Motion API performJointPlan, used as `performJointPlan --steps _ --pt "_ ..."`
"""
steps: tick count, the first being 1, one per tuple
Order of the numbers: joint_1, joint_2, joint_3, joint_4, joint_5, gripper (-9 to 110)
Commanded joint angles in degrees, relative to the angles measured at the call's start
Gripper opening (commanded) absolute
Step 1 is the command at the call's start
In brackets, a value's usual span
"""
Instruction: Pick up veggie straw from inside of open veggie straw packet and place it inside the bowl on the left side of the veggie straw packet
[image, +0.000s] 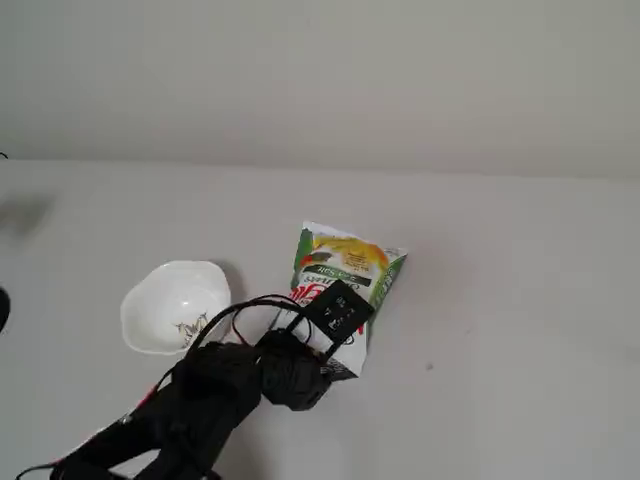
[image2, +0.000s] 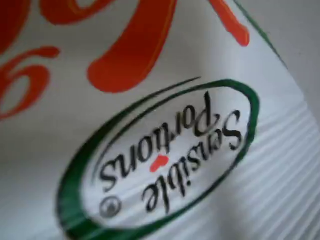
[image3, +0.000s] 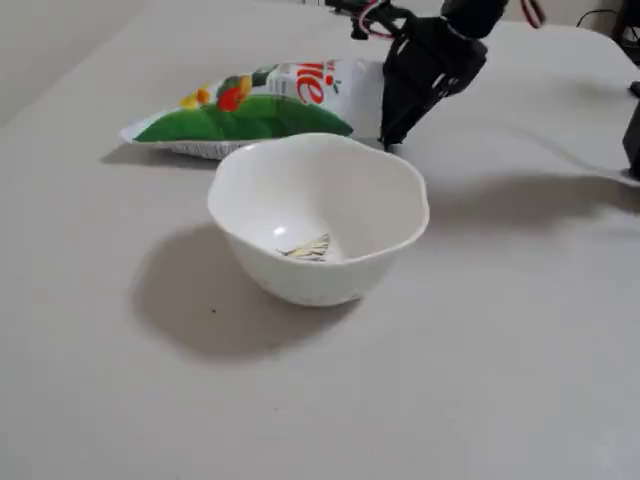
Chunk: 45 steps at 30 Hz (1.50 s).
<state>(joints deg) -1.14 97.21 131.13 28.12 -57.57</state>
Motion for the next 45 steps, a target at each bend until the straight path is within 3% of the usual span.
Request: performJointPlan --steps 1,14,29,38,45 --pt "0.35 -0.44 -4.04 -1.41 0.88 6" --pt "0.35 3.69 -4.22 3.78 0.88 0" --pt "-1.49 22.41 2.81 26.46 -0.88 0" --pt "-18.28 48.08 2.99 42.1 5.01 0" --pt "-30.23 28.74 -24.96 44.03 13.18 0"
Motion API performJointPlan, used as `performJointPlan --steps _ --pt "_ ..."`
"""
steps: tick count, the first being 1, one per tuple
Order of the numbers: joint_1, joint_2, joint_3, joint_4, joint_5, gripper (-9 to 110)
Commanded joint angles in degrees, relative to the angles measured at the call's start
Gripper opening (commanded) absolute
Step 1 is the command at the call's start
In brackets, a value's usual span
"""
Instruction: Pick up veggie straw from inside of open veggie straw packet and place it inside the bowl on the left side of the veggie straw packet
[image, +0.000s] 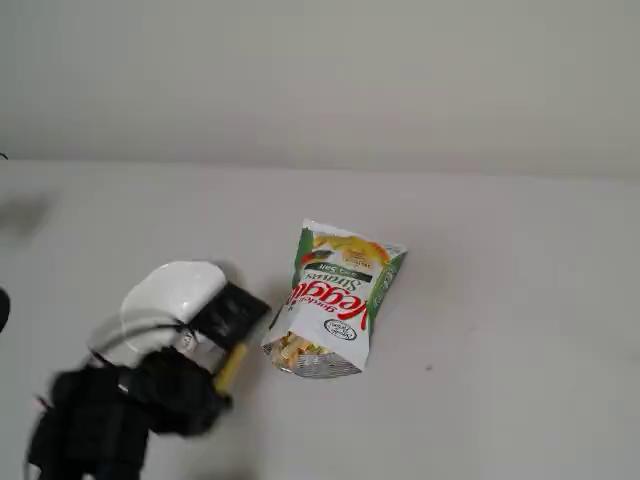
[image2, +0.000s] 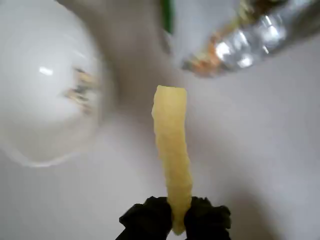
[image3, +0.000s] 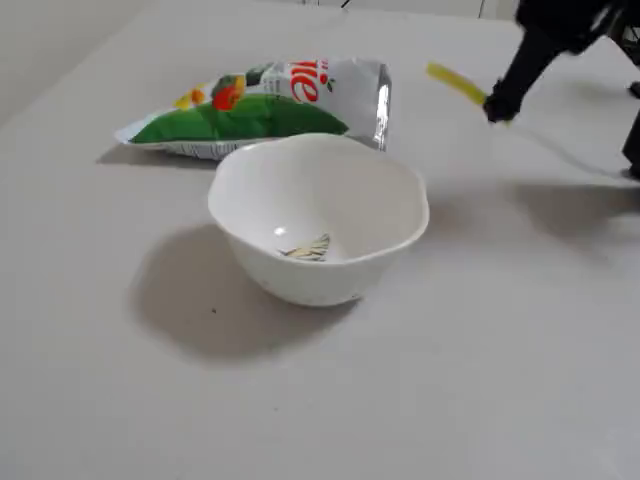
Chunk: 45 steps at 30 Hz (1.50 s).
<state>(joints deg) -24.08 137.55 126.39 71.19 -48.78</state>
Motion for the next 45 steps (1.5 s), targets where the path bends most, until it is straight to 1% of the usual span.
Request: performJointPlan --steps 1,8,11,15,17,18,19,20,23,25,28,30,33,35,38,42,45 --pt "-8.79 -15.73 -23.99 0.7 5.01 0" --pt "-16.0 -43.59 -49.04 -0.18 7.91 0" --pt "-16.44 -52.21 -53.96 -0.97 8.44 1" --pt "-15.56 -58.1 -53.79 -2.9 9.23 11" --pt "-14.06 -59.77 -53.61 -3.34 9.23 22" --pt "-13.36 -60.03 -53.61 -3.34 9.23 30" --pt "-12.57 -59.94 -53.61 -2.9 9.23 34" --pt "-11.87 -59.24 -53.53 -2.29 9.23 36" --pt "-10.63 -54.49 -53.44 1.41 8.26 36" --pt "-10.2 -49.66 -52.65 4.22 7.91 32" --pt "-9.67 -39.55 -48.52 6.42 7.82 22" --pt "-9.49 -31.64 -44.03 7.56 7.65 10" --pt "-8.7 -18.11 -35.24 8.7 7.56 0" --pt "-6.68 -7.65 -27.95 7.91 9.58 0" --pt "-0.53 6.06 -17.23 4.04 17.14 0" --pt "8.44 17.93 -3.96 -1.49 26.02 0" --pt "9.93 26.28 7.03 -4.39 30.5 0"
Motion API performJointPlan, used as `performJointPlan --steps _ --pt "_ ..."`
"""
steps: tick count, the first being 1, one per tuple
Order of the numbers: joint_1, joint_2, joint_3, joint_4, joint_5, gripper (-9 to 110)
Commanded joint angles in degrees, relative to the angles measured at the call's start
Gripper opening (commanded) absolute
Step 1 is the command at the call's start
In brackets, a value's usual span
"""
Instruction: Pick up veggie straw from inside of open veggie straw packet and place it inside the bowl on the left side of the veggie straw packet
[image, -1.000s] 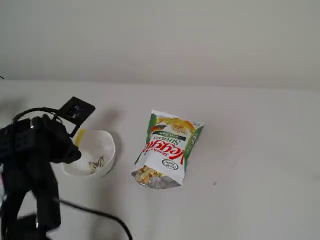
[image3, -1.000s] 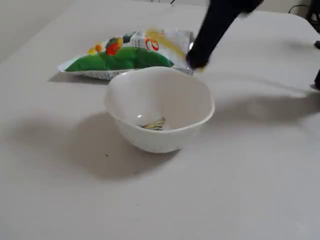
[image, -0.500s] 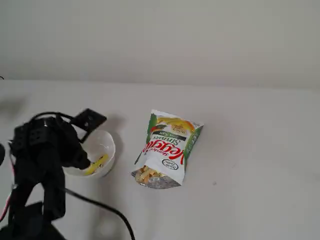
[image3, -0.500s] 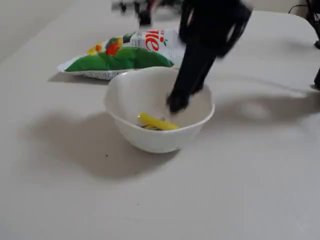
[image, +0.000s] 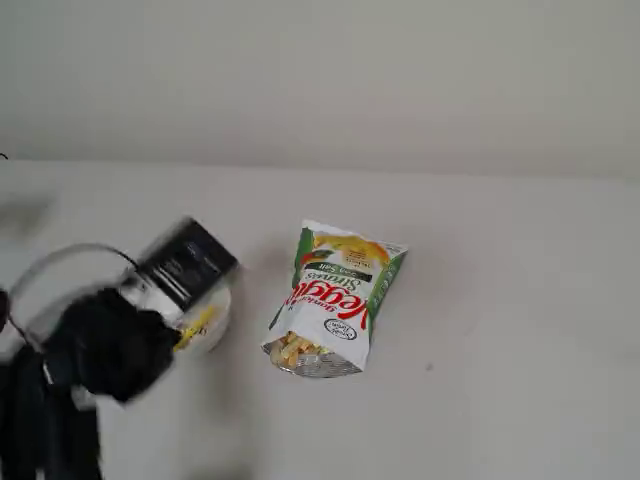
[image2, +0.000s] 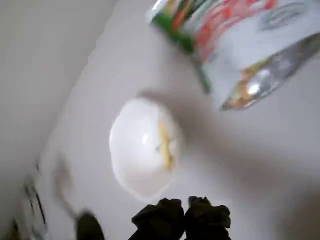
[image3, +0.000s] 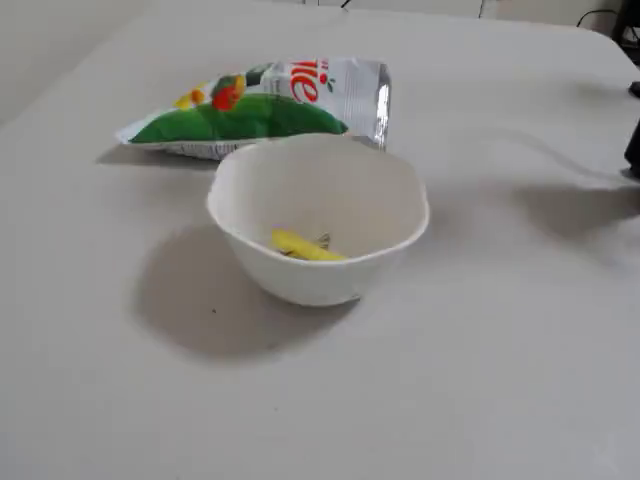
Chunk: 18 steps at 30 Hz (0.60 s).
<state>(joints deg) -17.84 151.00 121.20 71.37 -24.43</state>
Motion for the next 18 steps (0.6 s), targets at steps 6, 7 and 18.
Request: performJointPlan --steps 6,7,18 --pt "-1.85 32.17 35.77 -7.29 11.69 1" --pt "-3.43 36.3 40.08 -7.21 12.22 1" --pt "-7.91 39.9 52.91 -8.0 20.3 0"
